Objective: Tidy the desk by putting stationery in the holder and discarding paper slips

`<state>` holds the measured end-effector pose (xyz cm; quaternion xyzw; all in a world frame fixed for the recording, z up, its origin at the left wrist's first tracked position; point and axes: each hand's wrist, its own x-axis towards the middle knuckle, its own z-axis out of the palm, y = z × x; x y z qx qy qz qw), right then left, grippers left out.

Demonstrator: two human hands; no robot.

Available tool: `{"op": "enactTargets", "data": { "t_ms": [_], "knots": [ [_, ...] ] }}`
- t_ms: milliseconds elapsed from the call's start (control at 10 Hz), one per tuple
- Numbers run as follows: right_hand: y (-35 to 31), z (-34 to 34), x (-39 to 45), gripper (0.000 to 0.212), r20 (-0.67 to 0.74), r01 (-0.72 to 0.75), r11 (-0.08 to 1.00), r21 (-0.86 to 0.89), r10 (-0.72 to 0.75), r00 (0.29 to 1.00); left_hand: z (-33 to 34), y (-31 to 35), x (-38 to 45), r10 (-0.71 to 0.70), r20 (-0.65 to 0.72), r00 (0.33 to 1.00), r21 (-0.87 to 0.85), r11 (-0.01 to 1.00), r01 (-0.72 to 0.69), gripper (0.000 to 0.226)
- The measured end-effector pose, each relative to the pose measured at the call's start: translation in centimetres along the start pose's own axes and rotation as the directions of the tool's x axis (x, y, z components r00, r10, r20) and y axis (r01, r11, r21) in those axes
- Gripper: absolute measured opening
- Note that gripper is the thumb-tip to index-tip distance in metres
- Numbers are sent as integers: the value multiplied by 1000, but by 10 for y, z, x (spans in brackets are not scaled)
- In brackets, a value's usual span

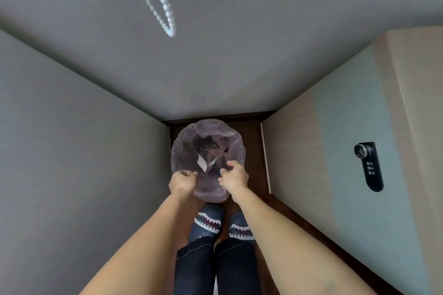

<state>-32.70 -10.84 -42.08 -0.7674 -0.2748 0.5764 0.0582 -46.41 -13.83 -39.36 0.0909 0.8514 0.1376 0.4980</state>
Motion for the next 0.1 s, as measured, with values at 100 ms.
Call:
{"op": "enactTargets", "data": {
  "t_ms": [100],
  "knots": [
    [-5, -4, -2, 26, -37, 22, 1000, 16, -21, 999, 0, 5, -1, 31, -3, 1000, -72, 997, -31, 11]
  ]
}}
